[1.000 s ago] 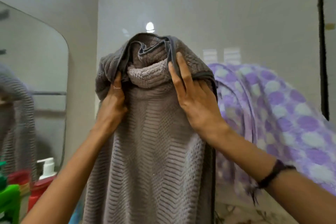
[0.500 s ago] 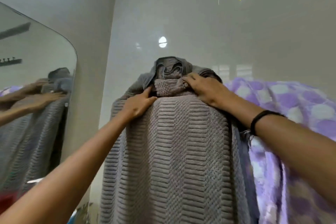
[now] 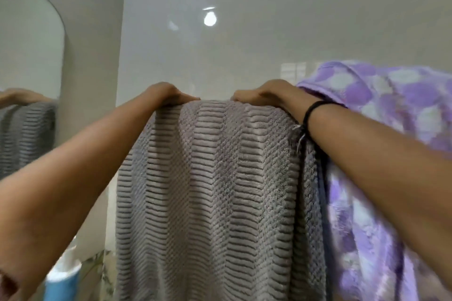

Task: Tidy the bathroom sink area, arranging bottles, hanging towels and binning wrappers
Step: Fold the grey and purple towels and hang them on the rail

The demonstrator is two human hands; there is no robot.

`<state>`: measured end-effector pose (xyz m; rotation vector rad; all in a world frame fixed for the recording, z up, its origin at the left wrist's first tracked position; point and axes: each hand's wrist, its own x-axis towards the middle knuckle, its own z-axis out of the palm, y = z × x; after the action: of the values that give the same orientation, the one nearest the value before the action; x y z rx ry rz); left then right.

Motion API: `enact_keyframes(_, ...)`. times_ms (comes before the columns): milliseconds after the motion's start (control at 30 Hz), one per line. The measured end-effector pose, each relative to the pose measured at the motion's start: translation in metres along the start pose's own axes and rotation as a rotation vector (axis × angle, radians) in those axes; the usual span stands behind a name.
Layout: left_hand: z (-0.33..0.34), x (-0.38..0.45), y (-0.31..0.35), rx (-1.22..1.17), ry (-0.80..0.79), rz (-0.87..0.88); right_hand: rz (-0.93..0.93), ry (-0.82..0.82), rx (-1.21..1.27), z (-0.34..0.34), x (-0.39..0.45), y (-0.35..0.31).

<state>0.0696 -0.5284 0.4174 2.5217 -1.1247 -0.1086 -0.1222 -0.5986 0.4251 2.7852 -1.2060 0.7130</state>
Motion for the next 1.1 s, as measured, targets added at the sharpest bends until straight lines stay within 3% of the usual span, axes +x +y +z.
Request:
enact_keyframes(67, -0.006, 0.008, 0.008, 0.020, -0.046, -0.045, 0.003, 0.090, -0.102, 0.004, 0.005, 0.006)
enact_keyframes(267, -0.004, 0.020, 0.002, 0.031, -0.068, 0.044, 0.054, -0.041, -0.127, 0.004, 0.018, -0.002)
enact_keyframes(367, 0.002, 0.020, -0.002, -0.066, 0.075, 0.221, 0.072, -0.099, -0.069, 0.007, 0.012, -0.002)
enact_keyframes(467, 0.013, 0.014, -0.003, -0.257, 0.352, 0.434, 0.034, -0.108, -0.041, 0.012, 0.004, -0.010)
enact_keyframes(500, 0.018, 0.010, -0.007, -0.274, 0.464, 0.475, -0.003, -0.004, -0.070, 0.016, 0.002, -0.013)
enact_keyframes(567, 0.031, 0.003, -0.019, -0.328, 0.688, 0.464, -0.042, 0.358, -0.126, 0.024, -0.009, -0.017)
enact_keyframes(633, 0.046, -0.002, -0.033, -0.217, 0.807, 0.457, -0.060, 0.631, -0.092, 0.038, -0.032, -0.022)
enact_keyframes(700, 0.061, -0.005, -0.049, -0.141, 0.883, 0.507, -0.061, 0.722, -0.087, 0.062, -0.054, -0.022)
enact_keyframes(767, 0.078, -0.009, -0.067, -0.279, 0.936, 0.483, -0.061, 0.733, -0.150, 0.090, -0.073, -0.016)
enact_keyframes(833, 0.098, -0.012, -0.084, -0.506, 0.899, 0.380, -0.069, 0.792, -0.158, 0.115, -0.097, -0.004)
enact_keyframes(967, 0.130, -0.026, -0.109, -1.118, 0.511, 0.406, -0.020, 0.929, 0.232, 0.141, -0.141, 0.018)
enact_keyframes(1100, 0.148, -0.037, -0.128, -1.276, 0.355, 0.372, 0.065, 0.838, 0.724, 0.144, -0.159, 0.021)
